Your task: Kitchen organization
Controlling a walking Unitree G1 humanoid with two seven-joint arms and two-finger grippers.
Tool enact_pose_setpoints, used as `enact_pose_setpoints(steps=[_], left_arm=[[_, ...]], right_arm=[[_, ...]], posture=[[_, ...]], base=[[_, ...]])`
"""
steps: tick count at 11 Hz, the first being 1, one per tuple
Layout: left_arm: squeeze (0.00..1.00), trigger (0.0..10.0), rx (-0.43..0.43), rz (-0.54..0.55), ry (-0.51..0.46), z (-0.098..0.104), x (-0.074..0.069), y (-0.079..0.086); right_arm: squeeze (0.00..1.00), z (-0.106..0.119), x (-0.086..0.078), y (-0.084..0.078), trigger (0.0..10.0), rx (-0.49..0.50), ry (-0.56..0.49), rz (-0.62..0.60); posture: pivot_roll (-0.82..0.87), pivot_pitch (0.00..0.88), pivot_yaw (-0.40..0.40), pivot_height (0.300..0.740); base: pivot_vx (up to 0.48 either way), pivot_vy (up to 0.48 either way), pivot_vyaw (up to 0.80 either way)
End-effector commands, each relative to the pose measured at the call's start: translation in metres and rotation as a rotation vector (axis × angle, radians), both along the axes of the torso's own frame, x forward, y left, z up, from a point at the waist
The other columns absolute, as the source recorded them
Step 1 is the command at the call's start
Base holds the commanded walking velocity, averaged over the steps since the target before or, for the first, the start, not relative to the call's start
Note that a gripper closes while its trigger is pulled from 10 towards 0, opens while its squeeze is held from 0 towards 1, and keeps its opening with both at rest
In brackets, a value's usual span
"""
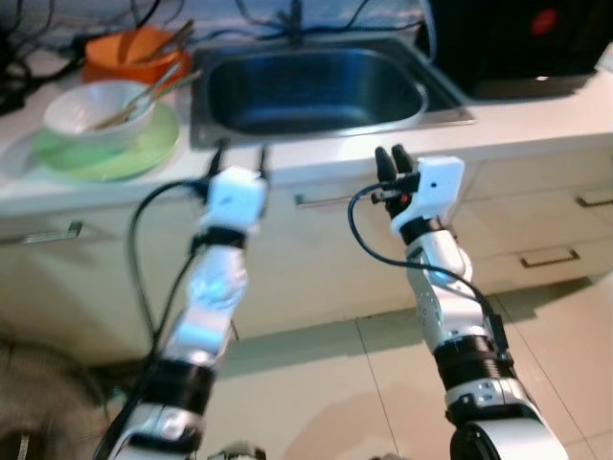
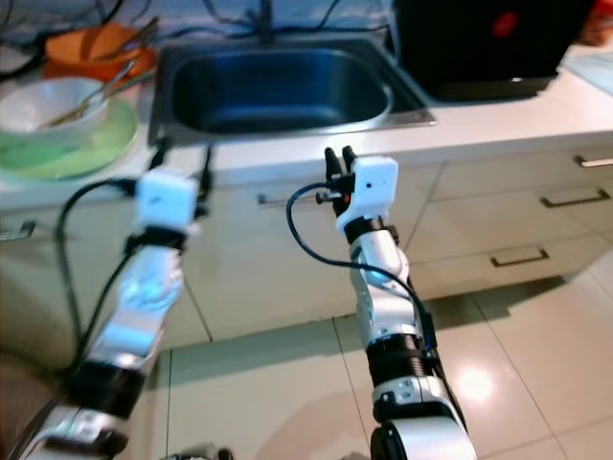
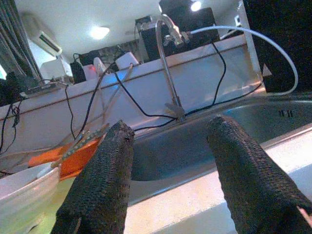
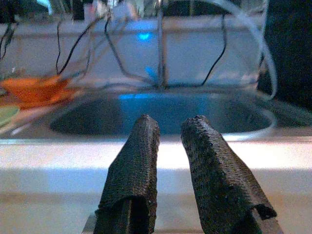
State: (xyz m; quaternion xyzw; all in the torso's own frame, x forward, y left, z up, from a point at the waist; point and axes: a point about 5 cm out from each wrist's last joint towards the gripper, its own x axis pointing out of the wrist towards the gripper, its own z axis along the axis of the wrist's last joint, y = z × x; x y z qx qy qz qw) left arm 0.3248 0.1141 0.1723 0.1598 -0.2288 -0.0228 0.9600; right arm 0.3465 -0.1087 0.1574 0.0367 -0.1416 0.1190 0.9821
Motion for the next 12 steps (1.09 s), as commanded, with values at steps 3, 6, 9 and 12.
enact_pose_setpoints(steps=[3,6,9,12], left_arm=[[0.00,10.0,0.034,-0.035,0.018,-0.003,0.001,-0.015],[0.00,10.0,0.040,-0.017,0.033,-0.004,0.003,-0.012],[0.00,10.0,0.042,-0.006,0.042,-0.005,0.003,-0.009],[0.00,10.0,0.026,0.016,0.043,-0.004,0.004,-0.006]], right_arm=[[0.00,0.007,0.004,-0.006,10.0,-0.005,-0.005,-0.028],[0.00,0.006,0.006,-0.009,10.0,0.006,0.016,-0.040],[0.00,0.006,0.008,-0.012,10.0,0.008,0.024,-0.057],[0.00,0.010,0.008,-0.010,10.0,-0.015,0.004,-0.055]], posture=[[0.02,0.034,0.012,0.740],[0.03,0.048,0.015,0.740],[0.03,0.053,0.017,0.740],[0.03,0.057,0.017,0.740]], base=[[0.000,0.000,0.49],[0.000,0.000,0.00],[0.355,0.000,0.00],[0.385,0.000,0.38]])
